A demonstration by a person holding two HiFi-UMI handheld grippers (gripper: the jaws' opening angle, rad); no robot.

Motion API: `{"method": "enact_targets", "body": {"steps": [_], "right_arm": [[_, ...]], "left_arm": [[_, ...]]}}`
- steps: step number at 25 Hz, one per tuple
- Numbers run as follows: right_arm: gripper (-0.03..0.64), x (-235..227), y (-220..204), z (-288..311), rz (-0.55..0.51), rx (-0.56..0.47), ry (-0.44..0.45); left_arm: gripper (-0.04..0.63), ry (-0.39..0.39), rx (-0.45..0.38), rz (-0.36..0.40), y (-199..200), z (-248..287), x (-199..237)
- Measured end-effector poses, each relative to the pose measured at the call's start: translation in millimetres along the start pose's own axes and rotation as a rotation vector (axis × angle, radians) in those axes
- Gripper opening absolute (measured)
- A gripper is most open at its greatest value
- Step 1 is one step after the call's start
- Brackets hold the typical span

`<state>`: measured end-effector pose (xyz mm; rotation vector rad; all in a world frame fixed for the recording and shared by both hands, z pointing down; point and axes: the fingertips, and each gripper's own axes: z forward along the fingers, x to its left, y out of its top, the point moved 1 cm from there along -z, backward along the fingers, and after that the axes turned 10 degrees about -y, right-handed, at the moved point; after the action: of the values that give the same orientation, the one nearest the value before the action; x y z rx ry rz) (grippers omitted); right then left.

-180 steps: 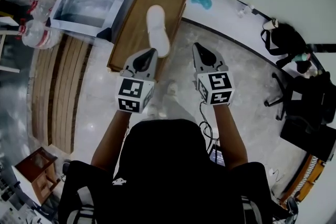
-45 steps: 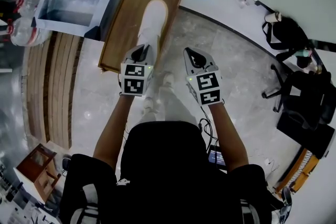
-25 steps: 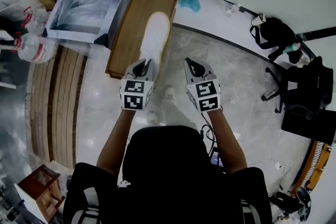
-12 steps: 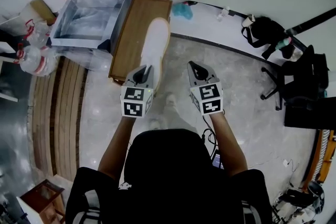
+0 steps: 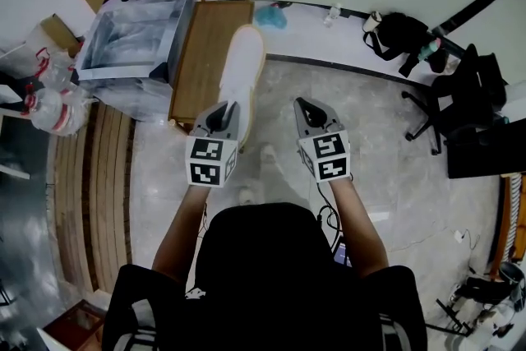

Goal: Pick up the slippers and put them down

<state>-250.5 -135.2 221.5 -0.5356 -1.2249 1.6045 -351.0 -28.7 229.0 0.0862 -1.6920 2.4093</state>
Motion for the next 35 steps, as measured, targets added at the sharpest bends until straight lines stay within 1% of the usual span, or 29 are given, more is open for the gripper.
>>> {"method": "enact_targets", "body": {"steps": [9,16,20,27,35], "right_arm": [[-0.015,-12.0,-24.3,-34.5,0.048,0.027,-0.086],[-0.015,-39.3,-49.7,-48.3,0.084,0.083,-0.169],[-0.015,-54.1,-59.0,-55.3,0.087,0.11,-0.2],[-0.015,-72.7,-65.6,-59.7,0.098,0.129,-0.22],[-0.015,-84.7,-85.5,-68.9,0.103,0.155,-0.206]], "left_arm": [[0.02,-0.088,0.03,0.034,-12.6,4.5,-30.5],[0.02,-0.179,0.047,0.054,-10.3,31.2,-54.4],[0.02,-0.212,0.046,0.049,-6.6,45.5,-66.0],[0.02,-0.236,0.042,0.034,-3.1,61.8,-78.3],[0.02,-0.235,0.066,0.017,-14.1,74.1,-97.5]]}}
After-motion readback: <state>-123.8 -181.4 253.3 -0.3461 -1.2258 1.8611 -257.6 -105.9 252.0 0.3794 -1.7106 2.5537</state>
